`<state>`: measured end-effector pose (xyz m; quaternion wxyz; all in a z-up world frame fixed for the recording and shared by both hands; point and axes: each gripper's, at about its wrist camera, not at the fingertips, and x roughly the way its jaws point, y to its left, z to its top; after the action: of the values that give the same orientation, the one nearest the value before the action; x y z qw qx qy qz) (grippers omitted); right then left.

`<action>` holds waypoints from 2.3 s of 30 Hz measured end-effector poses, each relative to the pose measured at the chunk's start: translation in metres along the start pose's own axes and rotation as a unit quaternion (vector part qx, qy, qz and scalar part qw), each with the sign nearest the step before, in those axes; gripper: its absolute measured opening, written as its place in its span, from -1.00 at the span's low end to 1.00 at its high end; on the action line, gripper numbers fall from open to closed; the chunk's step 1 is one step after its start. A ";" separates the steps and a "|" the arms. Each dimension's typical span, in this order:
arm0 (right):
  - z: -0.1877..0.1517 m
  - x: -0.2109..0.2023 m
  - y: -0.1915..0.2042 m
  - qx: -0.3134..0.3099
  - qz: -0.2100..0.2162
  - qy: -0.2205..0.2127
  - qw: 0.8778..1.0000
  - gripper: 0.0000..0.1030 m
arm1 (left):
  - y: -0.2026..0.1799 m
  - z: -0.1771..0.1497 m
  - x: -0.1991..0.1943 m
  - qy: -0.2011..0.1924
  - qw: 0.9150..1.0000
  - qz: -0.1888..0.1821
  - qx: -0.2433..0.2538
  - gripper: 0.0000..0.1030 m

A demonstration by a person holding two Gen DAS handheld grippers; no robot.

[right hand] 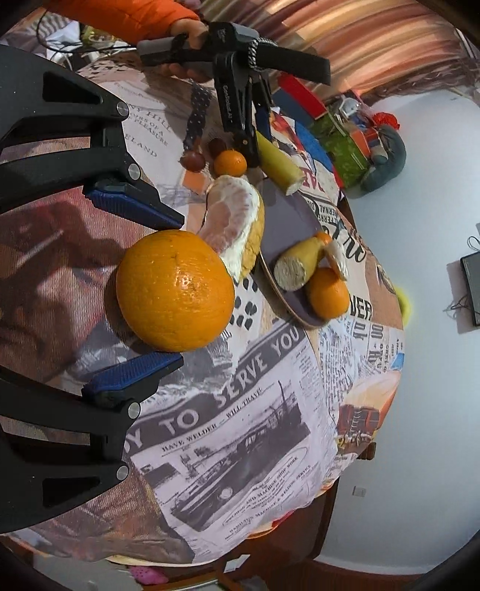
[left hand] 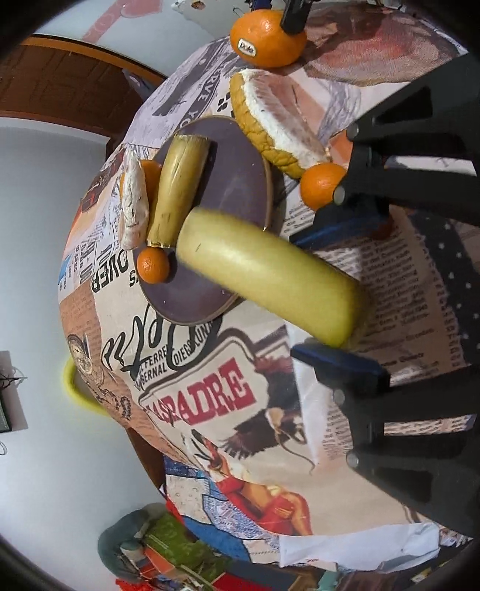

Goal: Organize fruits
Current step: 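Grasp the stickered navel orange with the right tool while the left tool grasps the long yellow cylinder, then lift the yellow cylinder toward the plate with the left tool while the right tool carries the orange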

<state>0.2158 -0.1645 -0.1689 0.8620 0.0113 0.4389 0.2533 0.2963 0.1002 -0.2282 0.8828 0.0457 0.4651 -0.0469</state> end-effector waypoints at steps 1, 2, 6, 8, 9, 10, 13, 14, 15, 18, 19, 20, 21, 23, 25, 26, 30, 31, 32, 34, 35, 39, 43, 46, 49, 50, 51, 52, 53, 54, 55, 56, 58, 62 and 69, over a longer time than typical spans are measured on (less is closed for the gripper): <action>0.000 -0.001 0.000 0.000 -0.001 -0.001 1.000 0.24 | 0.001 -0.002 -0.002 0.001 1.000 0.000 -0.004 -0.13; 0.000 -0.002 0.000 0.001 -0.001 -0.002 1.000 0.24 | 0.004 -0.006 -0.005 0.002 1.000 0.001 -0.011 -0.14; 0.000 -0.006 -0.001 0.004 -0.003 -0.008 1.000 0.24 | 0.014 -0.022 -0.022 -0.001 0.999 0.004 -0.035 -0.22; 0.001 -0.008 -0.001 0.005 -0.003 -0.011 1.000 0.23 | 0.018 -0.032 -0.030 0.002 0.999 0.003 -0.048 -0.24; 0.002 -0.009 -0.001 0.005 -0.004 -0.012 1.000 0.23 | 0.020 -0.039 -0.035 0.005 0.999 0.003 -0.054 -0.24; 0.002 -0.010 -0.001 0.005 -0.005 -0.013 1.000 0.22 | 0.020 -0.044 -0.039 0.007 0.998 0.005 -0.056 -0.24; 0.002 -0.012 -0.001 0.001 -0.008 -0.015 1.000 0.21 | 0.018 -0.062 -0.050 0.016 0.998 0.005 -0.062 -0.27; 0.001 -0.013 0.000 -0.001 -0.010 -0.015 1.000 0.20 | 0.017 -0.067 -0.053 0.020 0.998 -0.002 -0.066 -0.28; 0.001 -0.013 0.000 -0.003 -0.011 -0.015 1.000 0.20 | 0.015 -0.070 -0.055 0.028 0.997 -0.011 -0.070 -0.29; -0.001 -0.011 0.001 -0.009 -0.015 -0.012 1.000 0.21 | 0.013 -0.070 -0.058 0.029 0.997 -0.021 -0.074 -0.28; -0.002 -0.010 0.001 -0.010 -0.015 -0.011 1.000 0.21 | 0.013 -0.067 -0.057 0.029 0.997 -0.019 -0.072 -0.27; -0.002 -0.008 0.000 -0.009 -0.015 -0.009 1.000 0.23 | 0.013 -0.064 -0.056 0.029 0.997 -0.017 -0.070 -0.27; -0.001 -0.007 -0.001 -0.007 -0.012 -0.008 1.000 0.25 | 0.013 -0.060 -0.054 0.028 0.997 -0.016 -0.069 -0.27; -0.001 -0.005 -0.003 -0.002 -0.009 -0.008 1.000 0.26 | 0.012 -0.049 -0.046 0.033 0.997 -0.019 -0.062 -0.27; 0.000 -0.001 -0.006 0.006 0.000 -0.003 1.000 0.32 | 0.012 -0.043 -0.038 0.036 0.998 -0.018 -0.056 -0.27; 0.000 0.002 -0.007 0.012 0.008 0.003 1.000 0.34 | 0.012 -0.038 -0.033 0.039 0.998 -0.019 -0.054 -0.27; -0.001 0.012 -0.005 0.015 0.028 0.014 0.999 0.35 | 0.016 -0.031 -0.017 0.046 0.997 -0.027 -0.064 -0.27; -0.002 0.013 -0.004 0.015 0.031 0.015 0.999 0.35 | 0.016 -0.030 -0.015 0.045 0.996 -0.028 -0.066 -0.27; -0.002 0.015 -0.003 0.014 0.032 0.017 0.999 0.35 | 0.016 -0.029 -0.013 0.043 0.997 -0.027 -0.066 -0.27; -0.003 0.020 0.001 0.004 0.031 0.023 0.999 0.28 | 0.016 -0.028 -0.012 0.039 0.997 -0.026 -0.065 -0.27; -0.004 0.020 0.003 0.001 0.032 0.020 0.999 0.28 | 0.016 -0.028 -0.013 0.037 0.997 -0.025 -0.064 -0.27; -0.003 0.018 0.007 -0.006 0.023 0.017 1.000 0.27 | 0.015 -0.028 -0.027 0.013 0.998 -0.024 -0.063 -0.27; -0.001 0.014 0.006 -0.006 0.016 0.015 1.000 0.26 | 0.016 -0.026 -0.045 -0.006 0.998 -0.020 -0.064 -0.27; 0.004 0.008 0.007 -0.007 0.015 0.006 1.000 0.26 | 0.014 -0.021 -0.064 -0.031 0.997 -0.020 -0.064 -0.27; 0.013 -0.002 0.007 -0.012 0.013 -0.014 1.000 0.26 | 0.010 -0.013 -0.084 -0.056 0.996 -0.024 -0.061 -0.28; 0.018 -0.006 0.007 -0.013 0.012 -0.022 1.000 0.26 | 0.009 -0.010 -0.088 -0.064 0.996 -0.025 -0.059 -0.28; 0.021 -0.007 0.007 -0.014 0.011 -0.028 0.999 0.26 | 0.007 -0.006 -0.092 -0.070 0.996 -0.025 -0.058 -0.28; 0.025 -0.010 0.008 -0.015 0.007 -0.038 0.999 0.26 | 0.006 -0.003 -0.094 -0.076 0.995 -0.025 -0.056 -0.28; 0.029 -0.012 0.009 -0.016 0.004 -0.045 0.999 0.26 | 0.004 0.001 -0.097 -0.083 0.995 -0.027 -0.056 -0.28; 0.034 -0.014 0.009 -0.018 0.001 -0.054 0.998 0.26 | 0.003 0.005 -0.099 -0.089 0.994 -0.029 -0.057 -0.28; 0.037 -0.015 0.010 -0.018 0.000 -0.058 0.998 0.26 | 0.001 0.009 -0.100 -0.093 0.993 -0.033 -0.058 -0.28; 0.040 -0.016 0.010 -0.017 0.000 -0.063 0.998 0.26 | 0.000 0.015 -0.101 -0.099 0.993 -0.040 -0.059 -0.28; 0.047 -0.016 0.009 -0.015 0.000 -0.070 0.997 0.26 | -0.004 0.021 -0.100 -0.104 0.991 -0.049 -0.062 -0.28; 0.058 -0.014 0.010 -0.017 0.000 -0.081 0.997 0.26 | -0.015 0.034 -0.093 -0.109 0.990 -0.072 -0.060 -0.28; 0.071 -0.005 0.010 -0.025 0.003 -0.088 0.996 0.26 | -0.035 0.049 -0.071 -0.106 0.990 -0.078 -0.055 -0.28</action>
<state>0.2631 -0.1434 -0.1184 0.8968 0.0135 0.3545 0.2643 0.2916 0.0624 -0.1433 0.9222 -0.0443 0.3725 -0.0944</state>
